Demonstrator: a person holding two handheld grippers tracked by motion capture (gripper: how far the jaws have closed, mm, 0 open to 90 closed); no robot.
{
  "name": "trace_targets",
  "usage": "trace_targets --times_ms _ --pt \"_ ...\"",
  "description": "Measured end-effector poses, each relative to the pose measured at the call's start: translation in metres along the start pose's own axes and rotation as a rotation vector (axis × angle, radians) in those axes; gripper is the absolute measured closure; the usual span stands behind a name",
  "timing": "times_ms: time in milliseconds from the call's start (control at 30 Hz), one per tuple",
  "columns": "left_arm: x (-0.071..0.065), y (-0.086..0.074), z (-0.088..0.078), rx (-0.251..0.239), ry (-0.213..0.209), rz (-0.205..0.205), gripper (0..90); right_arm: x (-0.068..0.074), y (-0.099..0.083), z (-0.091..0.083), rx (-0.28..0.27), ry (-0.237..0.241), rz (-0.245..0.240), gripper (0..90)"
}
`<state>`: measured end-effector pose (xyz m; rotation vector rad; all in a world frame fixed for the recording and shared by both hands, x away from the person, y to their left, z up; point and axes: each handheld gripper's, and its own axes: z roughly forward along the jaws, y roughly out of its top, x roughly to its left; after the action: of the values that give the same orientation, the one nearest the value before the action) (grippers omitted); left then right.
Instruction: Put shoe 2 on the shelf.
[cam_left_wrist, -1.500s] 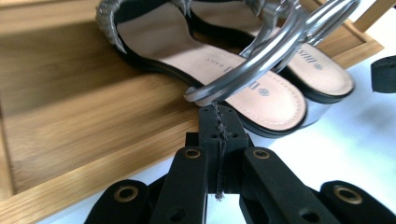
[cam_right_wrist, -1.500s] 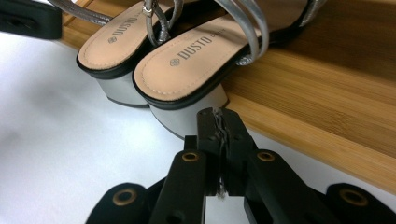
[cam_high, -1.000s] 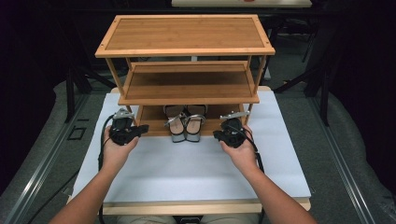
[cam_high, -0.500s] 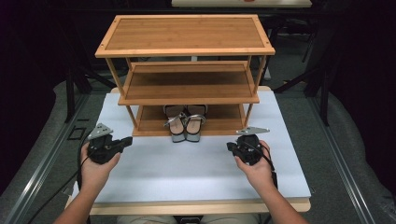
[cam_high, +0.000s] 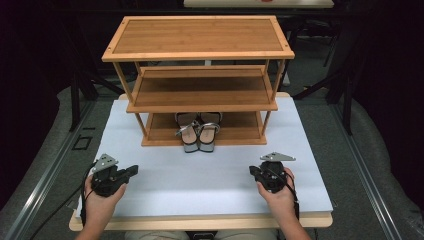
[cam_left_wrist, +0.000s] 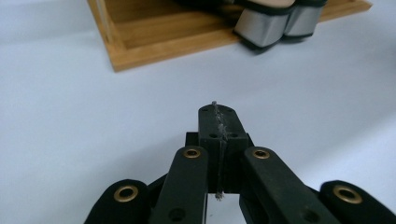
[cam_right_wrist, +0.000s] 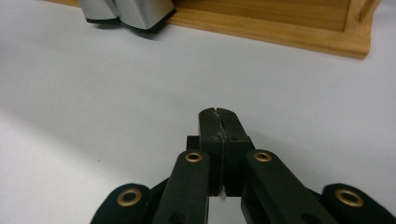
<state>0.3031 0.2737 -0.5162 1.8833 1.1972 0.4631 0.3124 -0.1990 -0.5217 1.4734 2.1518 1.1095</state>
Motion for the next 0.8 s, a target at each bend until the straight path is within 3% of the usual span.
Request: trace_targets --times_ms 33,67,133,167,200,233,267,300,333,367,400,467,533,733,800 --pt "0.002 -0.002 0.002 0.008 0.004 0.002 90.0 0.001 -0.003 0.002 -0.004 -0.07 0.011 89.8" --pt "0.004 -0.003 0.004 0.015 0.008 0.004 90.0 -0.004 -0.005 0.003 -0.006 0.019 0.021 89.8" --pt "0.006 -0.005 0.007 0.02 0.001 -0.015 90.0 -0.004 -0.011 0.006 -0.008 -0.033 0.038 89.8" --pt "0.007 -0.006 0.009 0.026 -0.001 -0.015 90.0 -0.007 -0.013 0.006 -0.005 0.02 0.038 89.8" --pt "0.007 -0.007 0.011 0.029 0.001 -0.012 90.0 -0.01 -0.015 0.006 -0.004 0.042 0.045 89.8" --pt "0.007 -0.008 0.012 0.035 0.0 -0.006 90.0 -0.008 -0.017 0.007 -0.015 -0.037 0.055 89.8" --pt "0.007 -0.008 0.014 0.039 -0.002 -0.003 90.0 -0.008 -0.019 0.008 -0.013 -0.062 0.059 89.8" --pt "0.006 -0.009 0.016 0.046 0.0 0.006 90.0 -0.011 -0.02 0.007 -0.011 -0.012 0.062 89.8" --pt "0.006 -0.01 0.016 0.051 0.001 0.011 90.0 -0.01 -0.022 0.009 -0.02 -0.073 0.058 89.8" --pt "0.006 -0.011 0.018 0.056 0.001 0.01 90.0 -0.013 -0.023 0.008 -0.013 -0.023 0.064 89.7" --pt "0.005 -0.012 0.019 0.059 -0.002 0.008 90.0 -0.013 -0.024 0.009 -0.023 -0.049 0.072 89.8" --pt "0.005 -0.014 0.021 0.073 -0.004 0.009 90.0 -0.016 -0.025 0.008 -0.023 -0.036 0.077 89.8" --pt "0.004 -0.015 0.022 0.074 -0.007 0.002 90.0 -0.016 -0.027 0.01 -0.039 -0.056 0.093 89.7" --pt "0.0 -0.018 0.027 0.098 -0.037 0.005 90.0 -0.018 -0.03 0.014 -0.015 -0.049 0.099 89.7" --pt "-0.002 -0.018 0.029 0.107 -0.048 0.008 90.0 -0.018 -0.03 0.016 -0.004 -0.028 0.1 89.7"
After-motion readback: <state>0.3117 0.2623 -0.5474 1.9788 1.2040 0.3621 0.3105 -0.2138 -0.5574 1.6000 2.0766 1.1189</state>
